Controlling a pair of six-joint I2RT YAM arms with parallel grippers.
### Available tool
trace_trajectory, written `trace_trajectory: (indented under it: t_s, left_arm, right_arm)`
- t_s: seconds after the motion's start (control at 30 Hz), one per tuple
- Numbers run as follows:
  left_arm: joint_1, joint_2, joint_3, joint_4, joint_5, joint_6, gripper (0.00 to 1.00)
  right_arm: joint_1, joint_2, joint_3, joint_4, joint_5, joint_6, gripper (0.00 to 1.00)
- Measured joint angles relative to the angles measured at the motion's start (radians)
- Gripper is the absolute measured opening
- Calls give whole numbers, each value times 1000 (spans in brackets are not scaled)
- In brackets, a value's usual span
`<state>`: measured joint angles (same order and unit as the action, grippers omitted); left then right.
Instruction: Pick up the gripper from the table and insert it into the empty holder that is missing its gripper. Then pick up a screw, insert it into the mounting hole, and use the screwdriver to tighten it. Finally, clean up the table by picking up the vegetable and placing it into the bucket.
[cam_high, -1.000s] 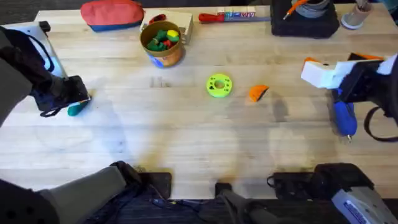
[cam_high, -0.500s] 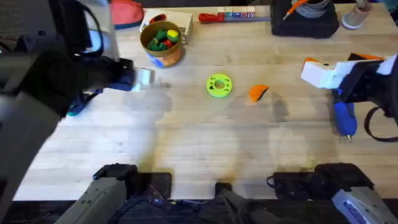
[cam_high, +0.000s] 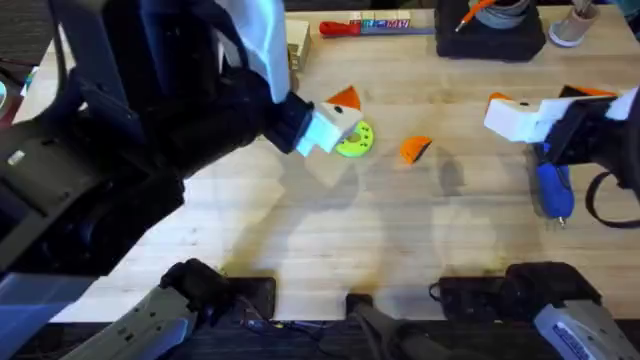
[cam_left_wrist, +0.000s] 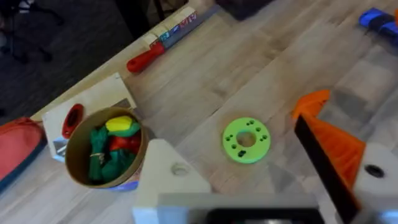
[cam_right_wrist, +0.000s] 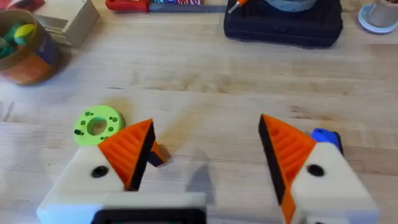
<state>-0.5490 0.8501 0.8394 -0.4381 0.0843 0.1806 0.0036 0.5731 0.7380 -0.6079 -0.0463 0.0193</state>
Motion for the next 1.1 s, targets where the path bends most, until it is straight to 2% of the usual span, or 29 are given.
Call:
trace_trajectory:
  t_s: [0.13, 0.37, 0.47, 0.6, 0.77, 0.93, 1.1]
  left_arm:
    - [-29, 0, 0, -39, 10, 0, 855]
    - [-36, 2, 0, -46, 37, 0, 856]
    - [-36, 4, 0, -17, 48, 0, 856]
    - [-36, 33, -1, 94, 55, 0, 856]
    - [-36, 68, -53, 307, 81, 0, 856]
    - [-36, 45, -243, 555, 134, 0, 856]
    - [-36, -83, -452, 716, 166, 0, 858]
  right_arm:
    - [0, 0, 0, 0, 0, 0, 991]
    - [0, 0, 0, 0, 0, 0, 991]
    - [0, 0, 0, 0, 0, 0, 992]
    - [0, 0, 0, 0, 0, 0, 992]
    - [0, 0, 0, 0, 0, 0, 992]
    - [0, 0, 0, 0, 0, 0, 991]
    - [0, 0, 0, 0, 0, 0, 992]
